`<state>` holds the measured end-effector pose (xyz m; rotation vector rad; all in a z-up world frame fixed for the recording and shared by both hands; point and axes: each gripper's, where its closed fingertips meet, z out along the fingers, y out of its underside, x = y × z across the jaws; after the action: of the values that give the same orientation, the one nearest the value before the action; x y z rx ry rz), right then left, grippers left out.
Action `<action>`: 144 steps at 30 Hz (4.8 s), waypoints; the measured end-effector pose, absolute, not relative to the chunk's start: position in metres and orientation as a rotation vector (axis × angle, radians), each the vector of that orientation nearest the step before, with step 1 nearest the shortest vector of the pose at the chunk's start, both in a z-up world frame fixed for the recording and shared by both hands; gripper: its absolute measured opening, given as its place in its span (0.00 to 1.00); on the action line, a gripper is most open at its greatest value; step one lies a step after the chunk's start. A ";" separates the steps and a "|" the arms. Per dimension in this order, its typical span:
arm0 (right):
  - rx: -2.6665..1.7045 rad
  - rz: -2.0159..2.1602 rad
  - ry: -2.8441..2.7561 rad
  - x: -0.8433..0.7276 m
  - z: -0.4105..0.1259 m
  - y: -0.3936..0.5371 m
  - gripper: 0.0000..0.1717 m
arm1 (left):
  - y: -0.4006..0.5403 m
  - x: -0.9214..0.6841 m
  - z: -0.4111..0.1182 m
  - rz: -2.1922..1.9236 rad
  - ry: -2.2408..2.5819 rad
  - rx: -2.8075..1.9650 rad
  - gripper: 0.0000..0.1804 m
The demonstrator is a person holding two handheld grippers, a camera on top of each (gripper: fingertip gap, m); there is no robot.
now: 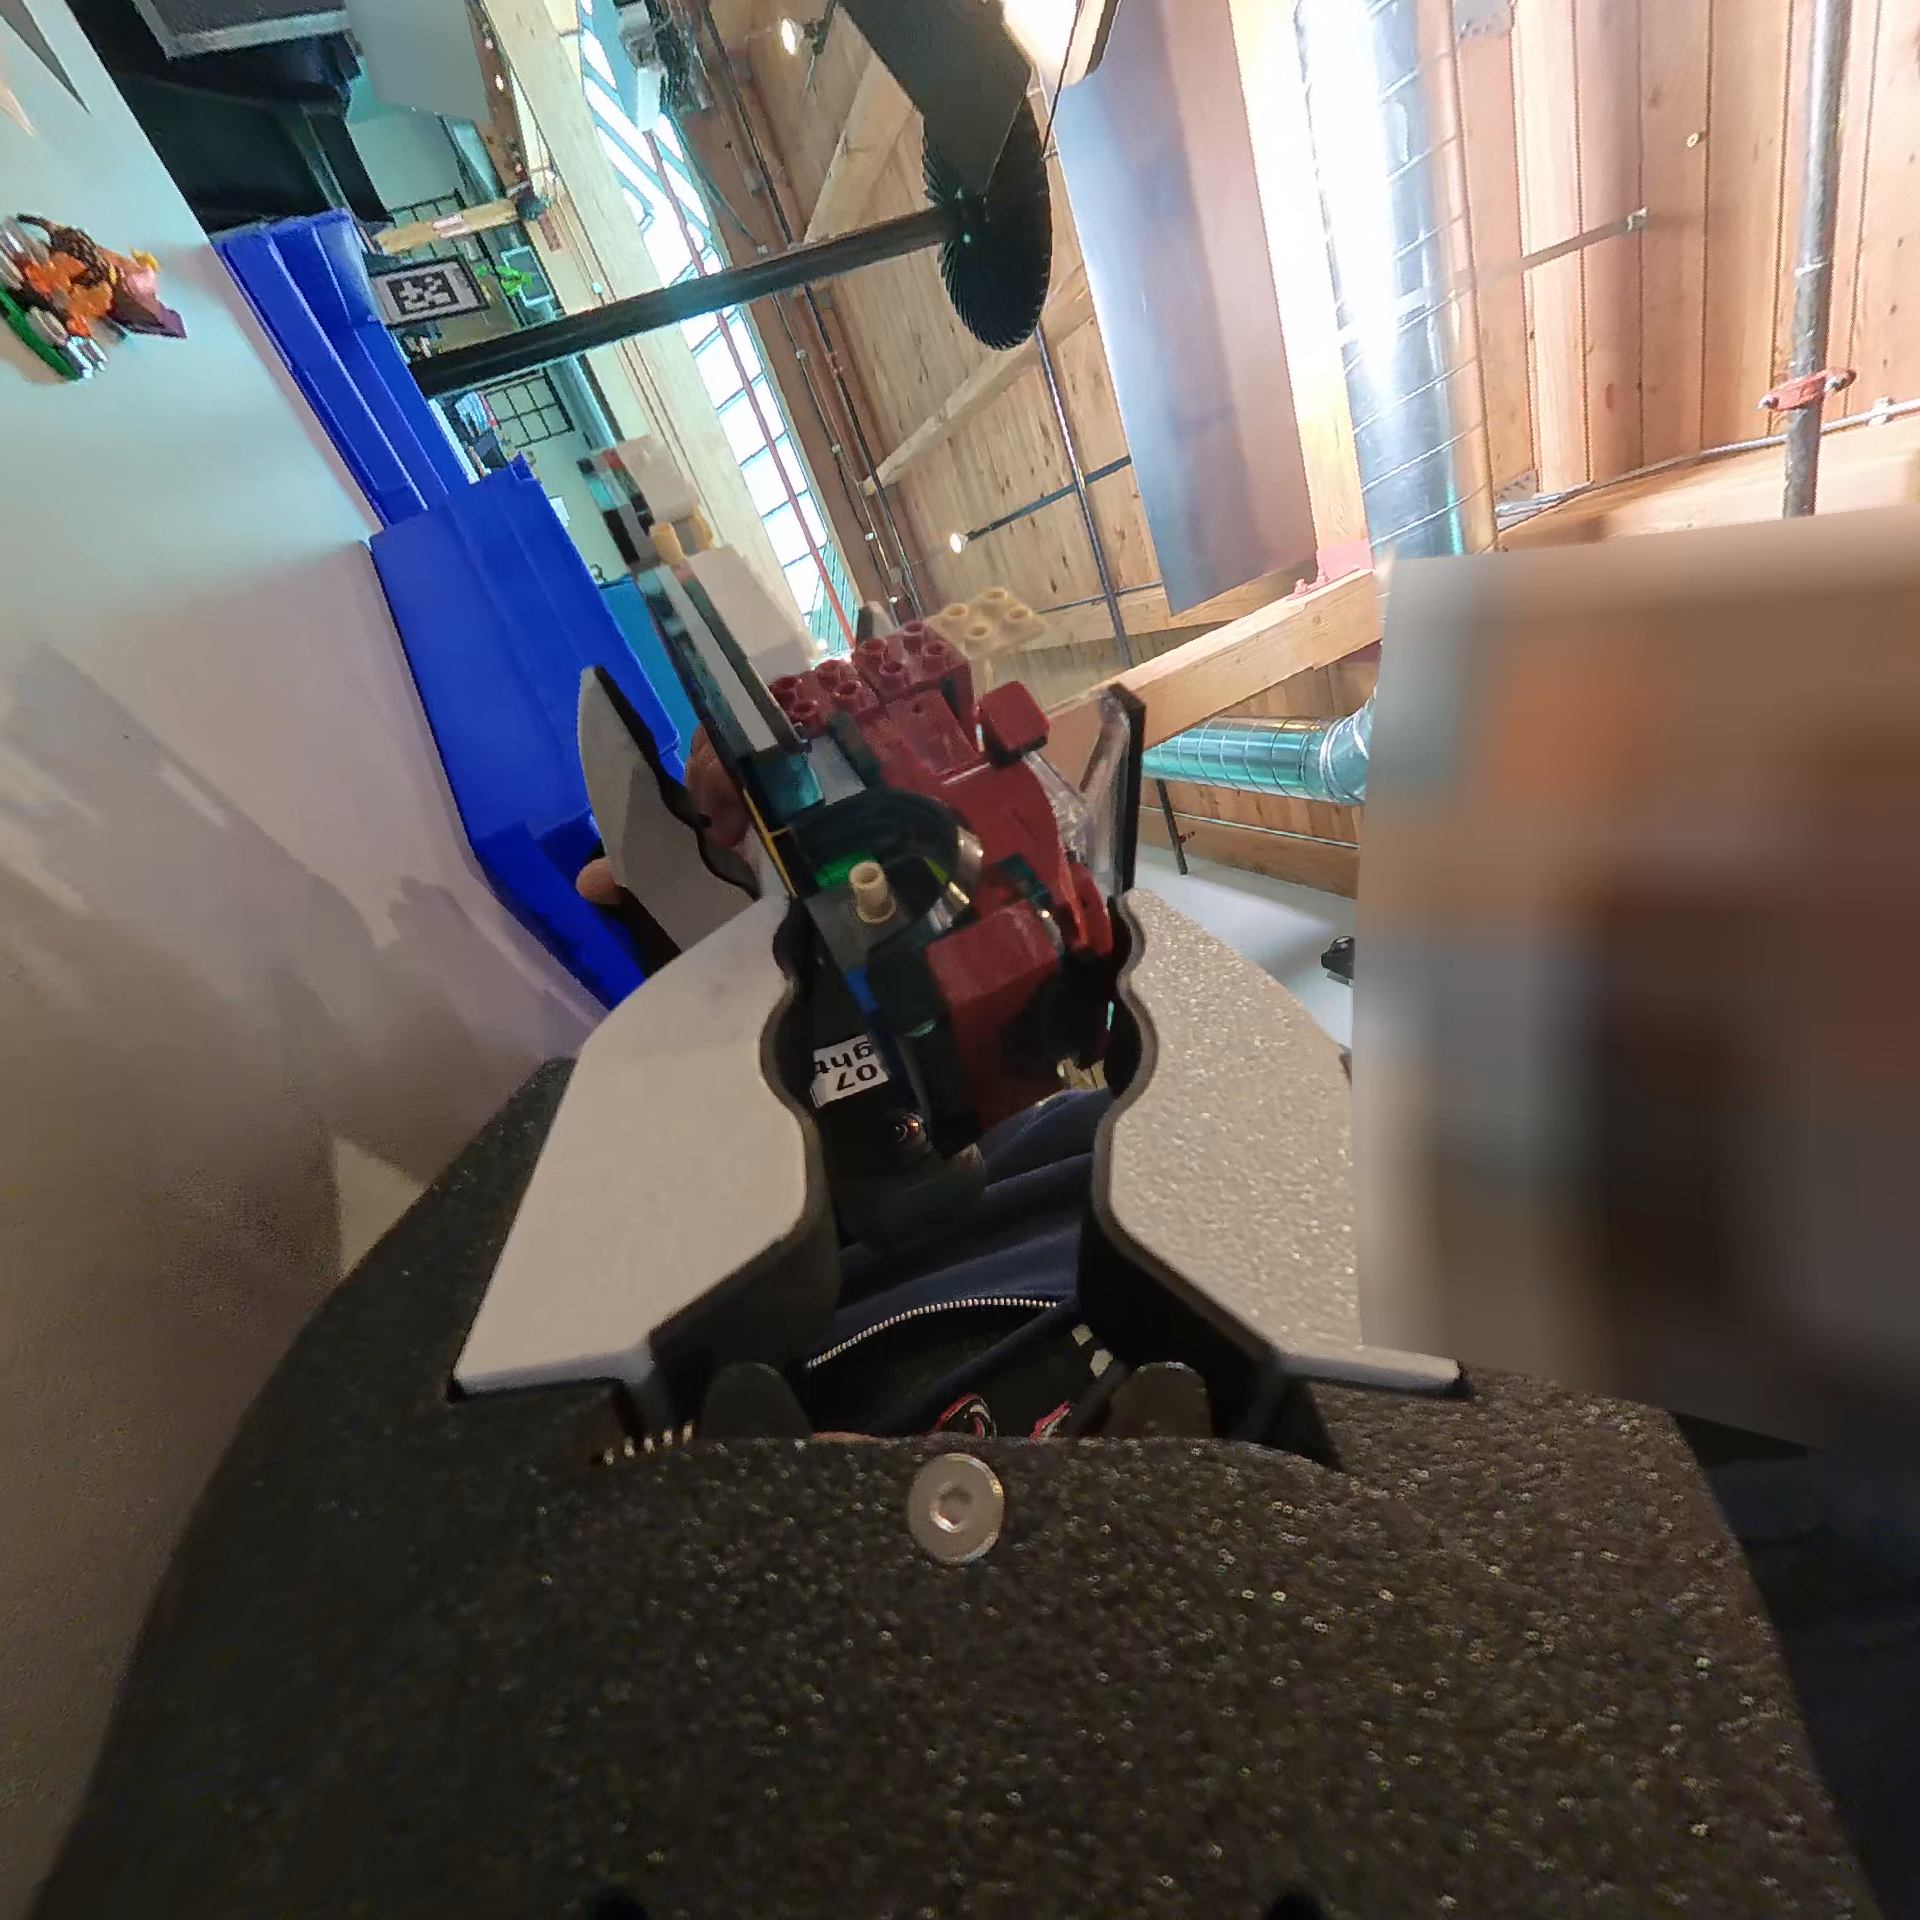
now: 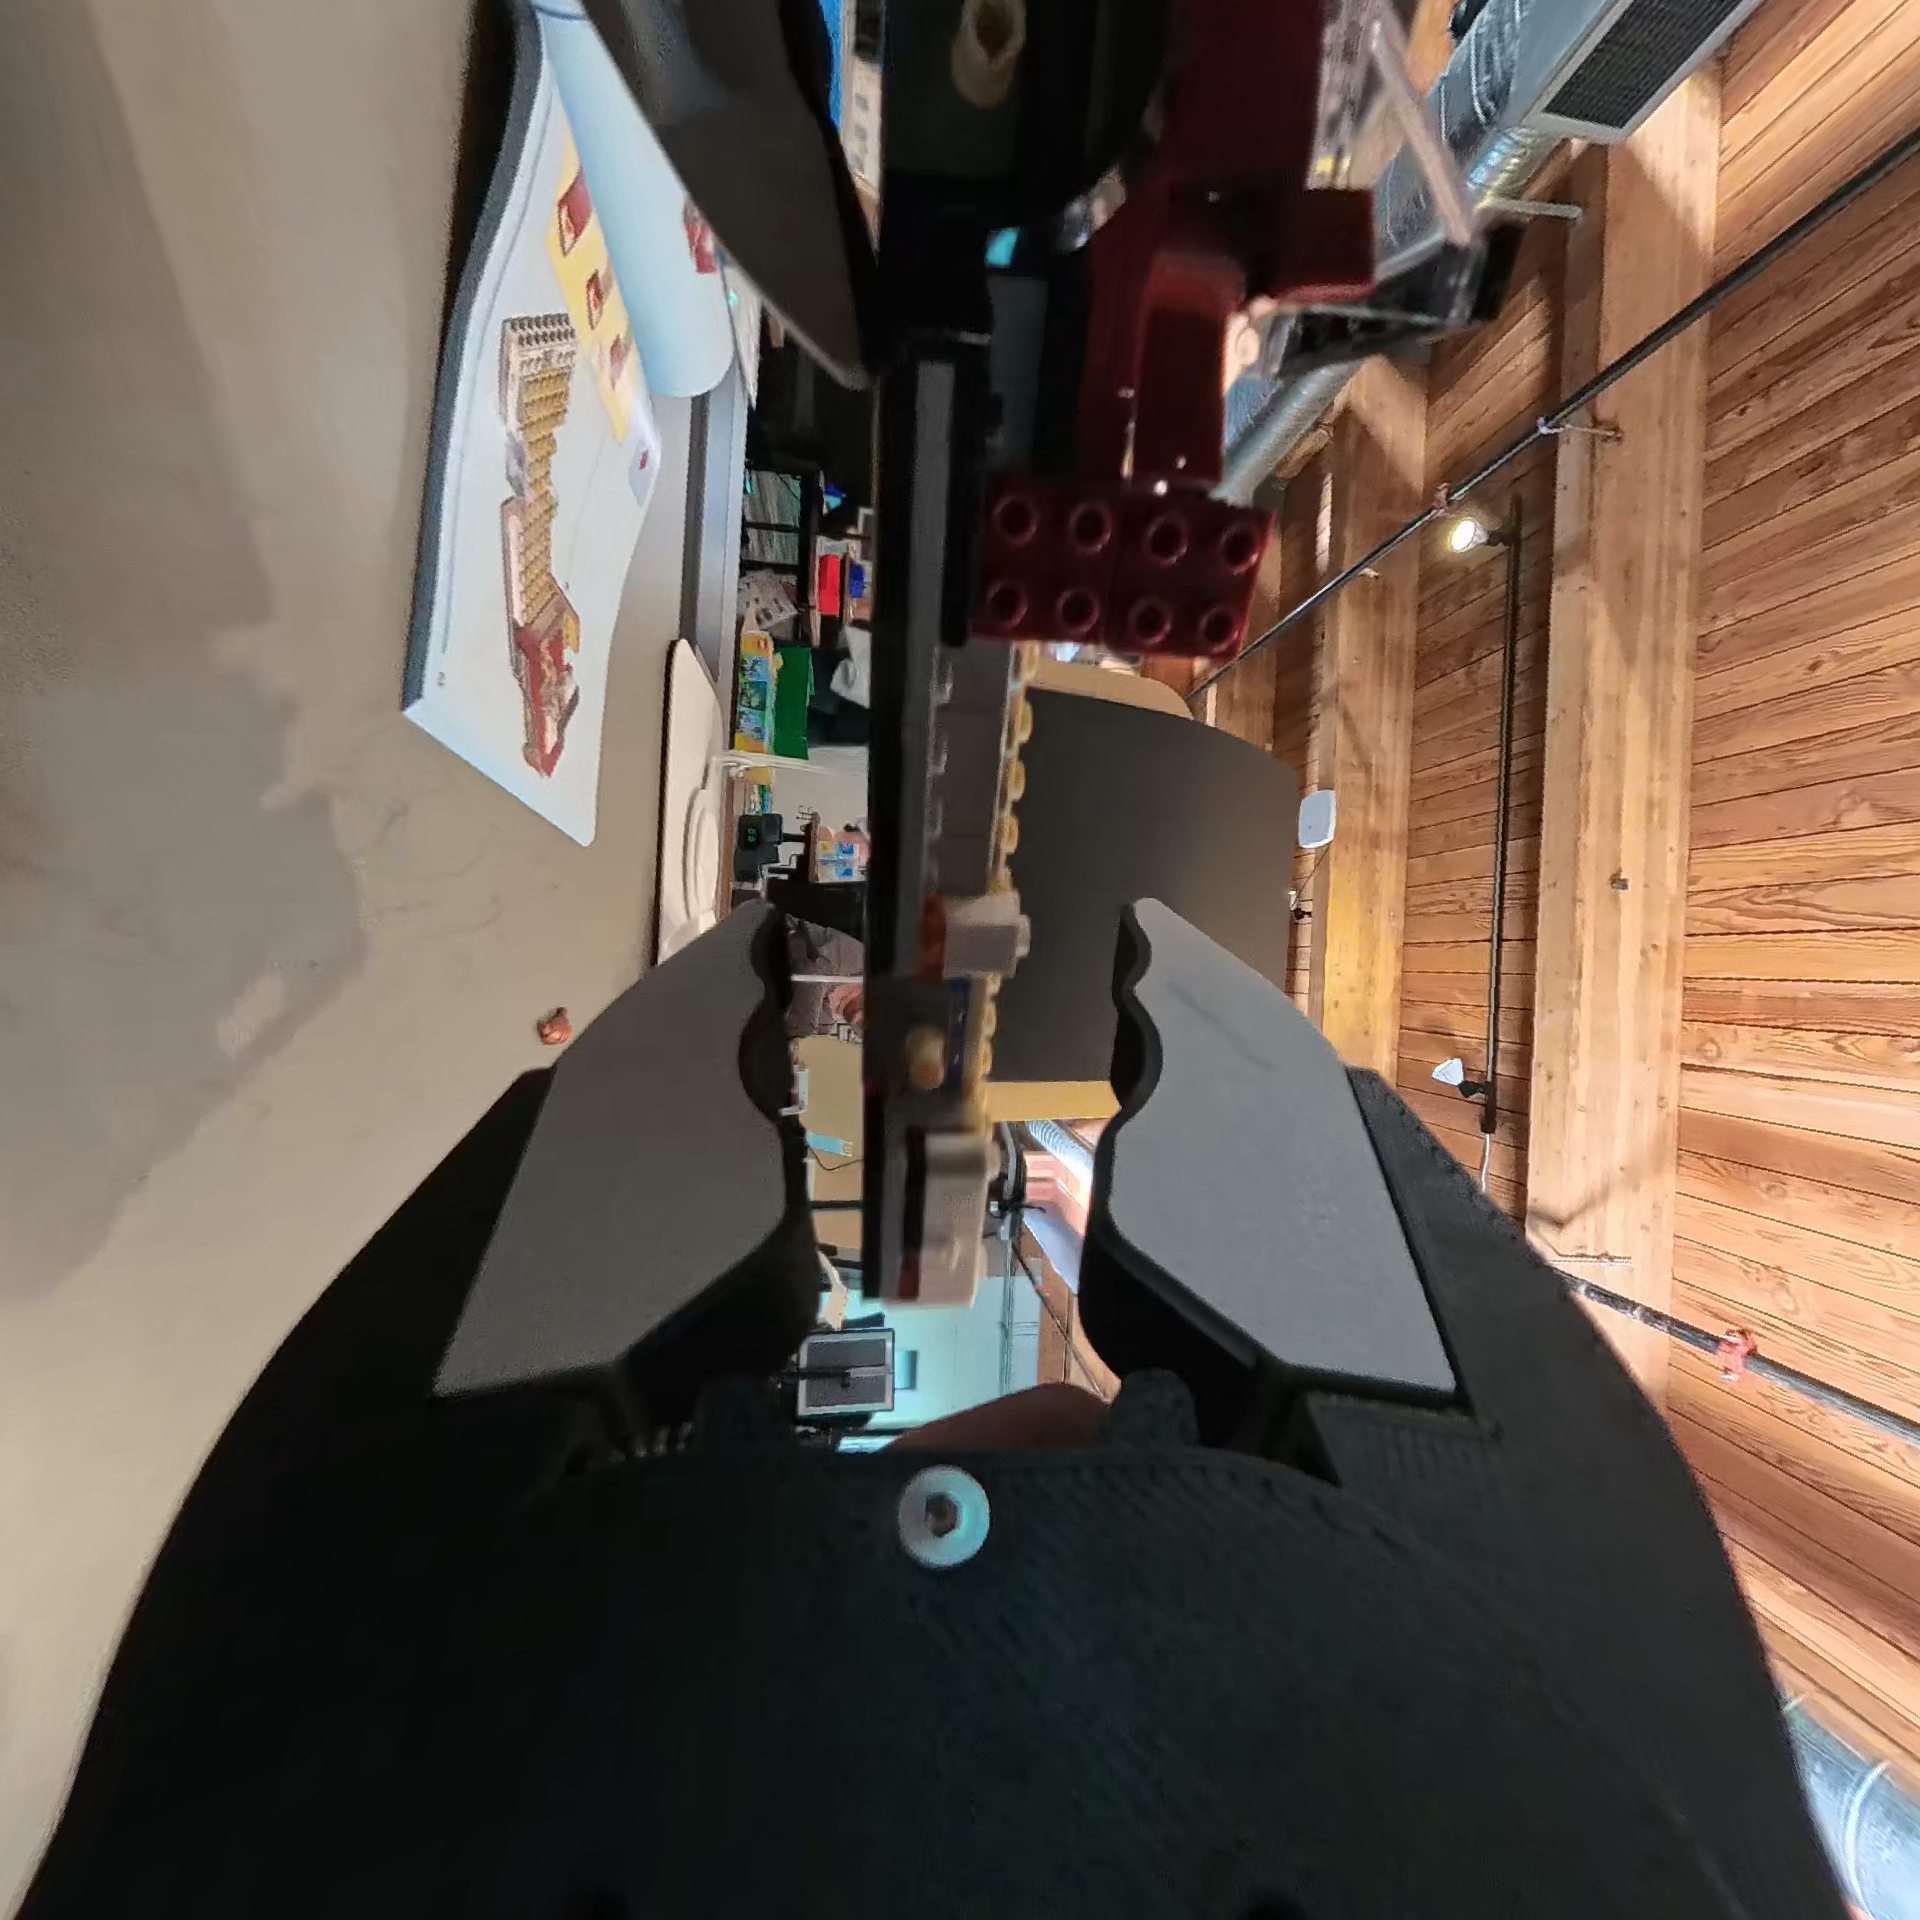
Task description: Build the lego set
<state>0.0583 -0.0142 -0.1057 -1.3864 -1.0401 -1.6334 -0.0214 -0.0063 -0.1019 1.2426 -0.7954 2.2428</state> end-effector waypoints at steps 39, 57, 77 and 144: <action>-1.558 -1.547 -0.874 0.074 -0.127 -0.011 0.14 | 0.018 -0.004 -0.122 2.374 -1.114 1.542 0.33; -1.737 -1.511 -0.701 0.124 -0.122 -0.029 0.14 | -0.060 -0.022 -0.155 2.028 -2.366 1.345 0.28; -1.764 -1.510 -0.598 0.145 -0.118 -0.043 0.14 | -0.136 -0.007 -0.206 1.441 -3.176 0.941 0.06; -1.652 -1.503 -0.916 0.081 -0.160 -0.023 0.14 | -0.067 -0.021 -0.081 1.433 -3.044 1.424 0.02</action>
<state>0.0811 -0.0234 -0.1603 -1.6520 -0.9160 -1.5027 -0.0206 -0.0666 -0.0811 1.4243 -3.0439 1.4332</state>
